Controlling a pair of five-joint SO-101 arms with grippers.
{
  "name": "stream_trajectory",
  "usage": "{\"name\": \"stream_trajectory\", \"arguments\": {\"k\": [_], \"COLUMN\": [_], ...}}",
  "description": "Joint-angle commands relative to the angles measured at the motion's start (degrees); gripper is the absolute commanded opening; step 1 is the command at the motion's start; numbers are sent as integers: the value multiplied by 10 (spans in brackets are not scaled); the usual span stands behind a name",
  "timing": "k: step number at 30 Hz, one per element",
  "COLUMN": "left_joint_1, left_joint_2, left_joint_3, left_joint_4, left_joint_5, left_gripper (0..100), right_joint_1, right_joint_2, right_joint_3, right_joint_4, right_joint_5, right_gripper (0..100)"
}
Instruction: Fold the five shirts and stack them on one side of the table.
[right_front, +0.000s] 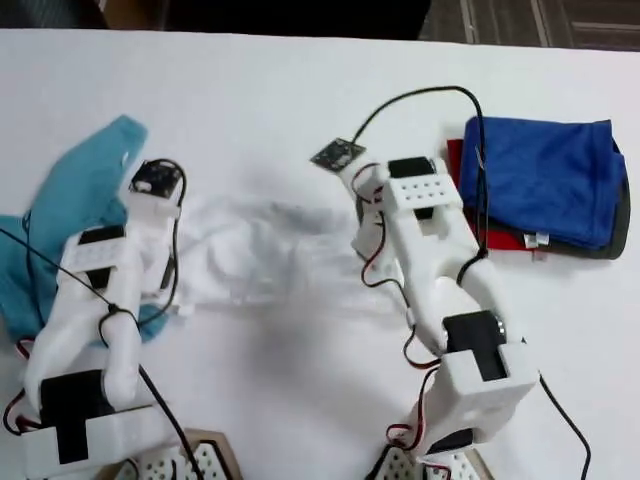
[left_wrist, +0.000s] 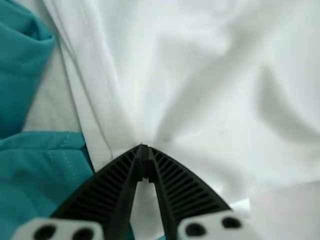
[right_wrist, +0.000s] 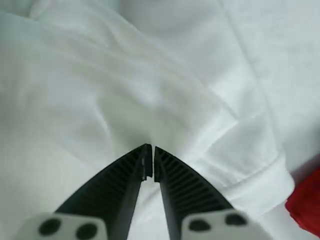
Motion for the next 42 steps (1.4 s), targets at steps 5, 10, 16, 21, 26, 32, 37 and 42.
{"name": "stream_trajectory", "arguments": {"k": [5, 10, 16, 21, 26, 32, 37, 42], "left_joint_1": [3, -20, -84, -125, -190, -299, -379, -441], "left_joint_2": [-11, -18, -13, -11, 48, 224, 368, 458], "left_joint_3": [0, -15, -105, -124, -112, -196, -385, -625], "left_joint_4": [-7, 28, 62, 36, -38, -91, -36, 75], "left_joint_5": [4, 2, 2, -40, -85, -124, -124, -121], "left_gripper": [28, 28, 88, 240, 240, 240, 240, 240], "right_joint_1": [43, 41, 40, 43, 44, 44, 44, 42], "right_joint_2": [15, -32, -163, -195, -219, -263, -271, -273], "right_joint_3": [-1, -1, 4, 4, 4, 4, 4, 33], "right_joint_4": [-38, -15, 34, 74, 102, 121, 121, 116], "right_joint_5": [14, 27, 28, 29, 29, 30, 30, 30], "right_gripper": [20, 20, 20, 20, 20, 20, 20, 20]}}
